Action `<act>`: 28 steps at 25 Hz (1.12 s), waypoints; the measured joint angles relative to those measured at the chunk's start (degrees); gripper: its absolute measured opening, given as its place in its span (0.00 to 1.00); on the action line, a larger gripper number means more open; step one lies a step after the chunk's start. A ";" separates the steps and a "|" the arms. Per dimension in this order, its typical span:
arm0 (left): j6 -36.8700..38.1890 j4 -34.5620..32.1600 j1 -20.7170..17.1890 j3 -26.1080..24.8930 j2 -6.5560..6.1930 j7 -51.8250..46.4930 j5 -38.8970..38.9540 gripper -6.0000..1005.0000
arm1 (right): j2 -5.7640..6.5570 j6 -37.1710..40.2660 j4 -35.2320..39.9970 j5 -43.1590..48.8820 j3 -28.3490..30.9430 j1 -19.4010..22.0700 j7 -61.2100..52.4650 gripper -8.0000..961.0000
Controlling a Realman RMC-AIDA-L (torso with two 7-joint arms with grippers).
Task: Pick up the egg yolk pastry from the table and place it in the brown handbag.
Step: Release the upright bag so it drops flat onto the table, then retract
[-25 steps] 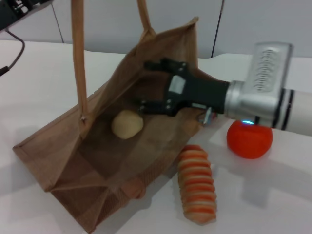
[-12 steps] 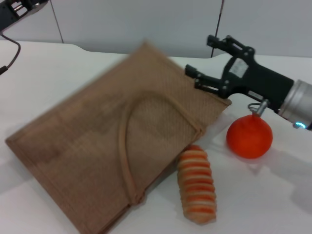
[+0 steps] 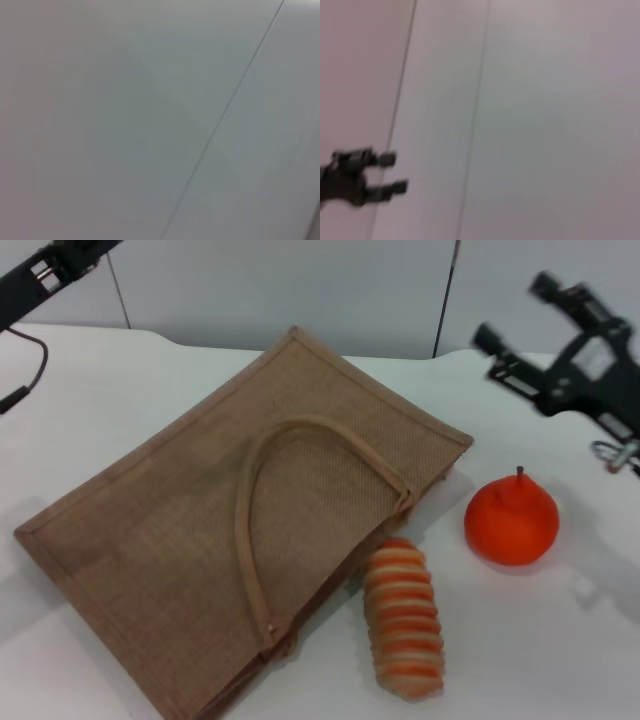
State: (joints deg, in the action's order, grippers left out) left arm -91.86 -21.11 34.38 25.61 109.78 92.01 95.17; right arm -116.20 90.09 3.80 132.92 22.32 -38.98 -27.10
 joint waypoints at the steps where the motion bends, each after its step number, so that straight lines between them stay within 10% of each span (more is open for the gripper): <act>1: 0.47 1.15 0.00 -0.49 0.11 2.80 0.52 0.58 | -0.09 1.34 -0.13 -0.03 1.76 0.87 1.13 0.92; 12: 6.11 4.25 -2.33 -9.28 5.95 31.30 2.73 0.72 | -0.50 4.64 -2.74 -0.05 19.64 8.57 7.41 0.92; 28: 11.89 13.62 -2.30 -10.94 6.52 62.90 4.08 0.71 | -0.53 4.49 -2.08 -0.03 22.73 10.08 7.26 0.92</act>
State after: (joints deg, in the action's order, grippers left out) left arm -79.96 -7.49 32.08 14.68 116.30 154.92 99.25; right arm -116.72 94.58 1.72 132.89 45.05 -28.91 -19.84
